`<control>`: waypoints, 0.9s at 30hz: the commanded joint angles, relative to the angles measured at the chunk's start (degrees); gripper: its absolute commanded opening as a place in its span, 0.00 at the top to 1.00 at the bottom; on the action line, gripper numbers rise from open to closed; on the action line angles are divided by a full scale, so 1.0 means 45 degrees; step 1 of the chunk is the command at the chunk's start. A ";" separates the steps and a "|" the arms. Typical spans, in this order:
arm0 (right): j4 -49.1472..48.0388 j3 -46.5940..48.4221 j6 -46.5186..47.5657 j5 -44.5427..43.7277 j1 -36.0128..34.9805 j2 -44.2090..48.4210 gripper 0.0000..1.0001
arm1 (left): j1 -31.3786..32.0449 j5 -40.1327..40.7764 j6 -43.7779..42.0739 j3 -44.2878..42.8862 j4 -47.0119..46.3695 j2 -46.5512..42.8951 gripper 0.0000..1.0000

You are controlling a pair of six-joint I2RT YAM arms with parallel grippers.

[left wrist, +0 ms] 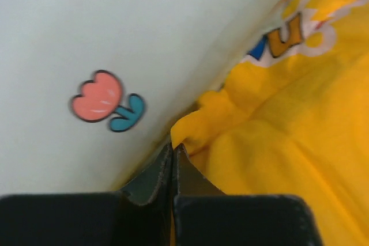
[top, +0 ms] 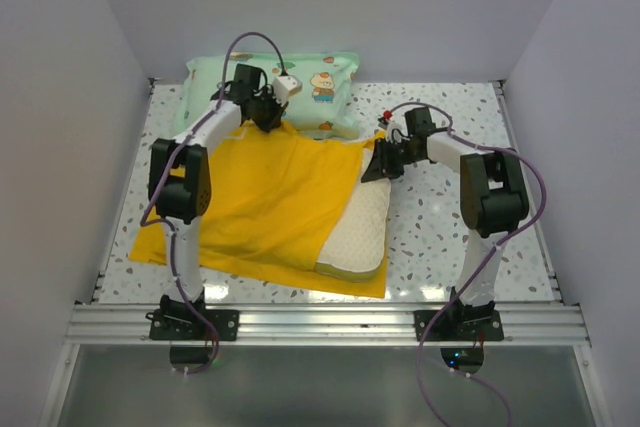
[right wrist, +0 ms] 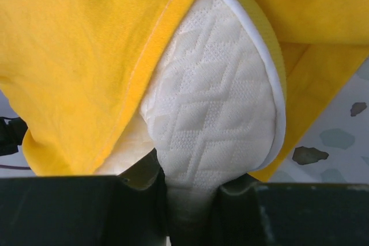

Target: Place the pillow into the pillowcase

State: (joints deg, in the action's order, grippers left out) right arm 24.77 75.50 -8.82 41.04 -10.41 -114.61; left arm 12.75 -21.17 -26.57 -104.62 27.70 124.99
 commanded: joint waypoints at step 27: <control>-0.1343 -0.0779 0.0750 0.0783 -0.0479 0.2420 1.00 | 0.2613 0.0561 0.3211 0.4066 -0.1962 -0.5916 0.25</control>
State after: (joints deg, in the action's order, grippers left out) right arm 22.46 74.26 -4.51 41.15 -12.43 -108.44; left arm 21.56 -22.22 -3.95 -87.44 15.11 107.33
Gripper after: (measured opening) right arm 0.111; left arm 0.736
